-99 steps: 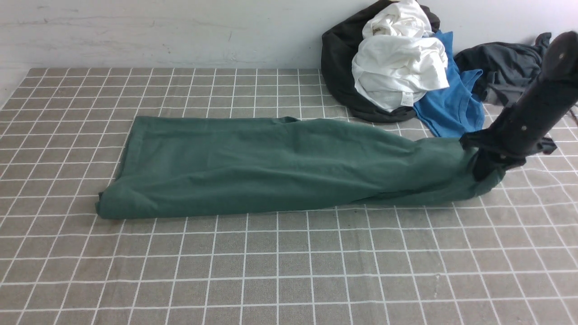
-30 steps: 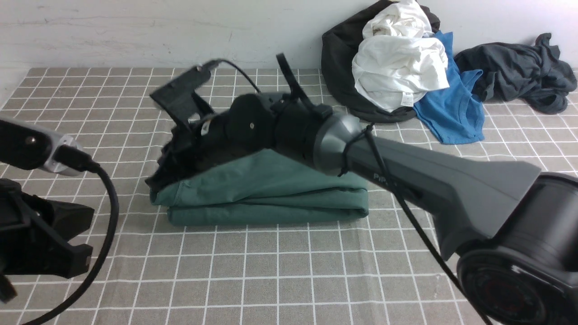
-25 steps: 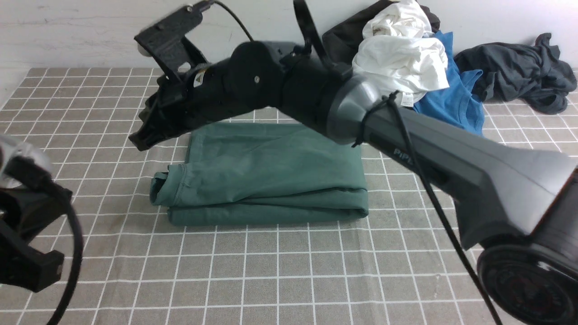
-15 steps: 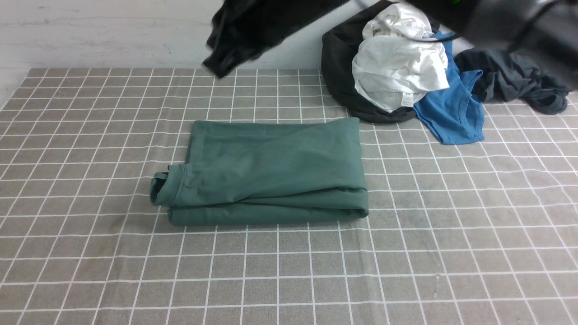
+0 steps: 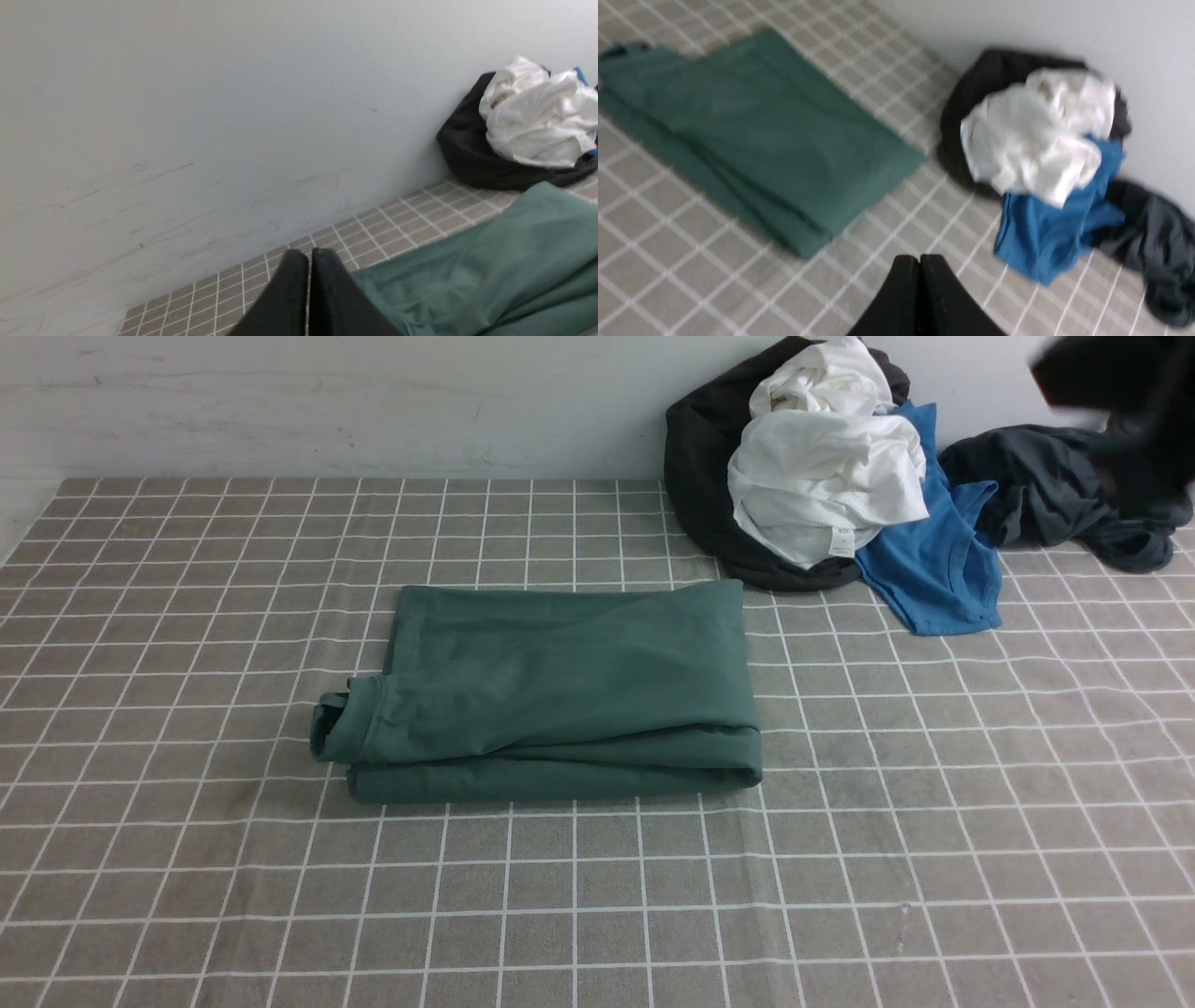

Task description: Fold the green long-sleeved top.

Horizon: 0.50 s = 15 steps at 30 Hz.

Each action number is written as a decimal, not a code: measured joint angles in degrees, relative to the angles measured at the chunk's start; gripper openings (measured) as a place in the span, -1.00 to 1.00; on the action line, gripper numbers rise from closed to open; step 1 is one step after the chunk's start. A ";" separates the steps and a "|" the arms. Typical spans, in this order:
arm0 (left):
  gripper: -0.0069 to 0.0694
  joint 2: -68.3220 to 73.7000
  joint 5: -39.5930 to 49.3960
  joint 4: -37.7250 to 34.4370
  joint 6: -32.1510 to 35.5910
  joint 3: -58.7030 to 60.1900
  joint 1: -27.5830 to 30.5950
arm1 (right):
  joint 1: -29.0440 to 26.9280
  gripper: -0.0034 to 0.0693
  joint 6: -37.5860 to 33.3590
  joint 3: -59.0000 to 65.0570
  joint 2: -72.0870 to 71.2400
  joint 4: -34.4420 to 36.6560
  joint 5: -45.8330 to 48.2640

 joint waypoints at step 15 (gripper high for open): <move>-0.84 0.00 5.01 -4.21 0.30 0.00 -1.17 | -0.77 -0.94 14.33 41.25 -17.33 18.24 -9.12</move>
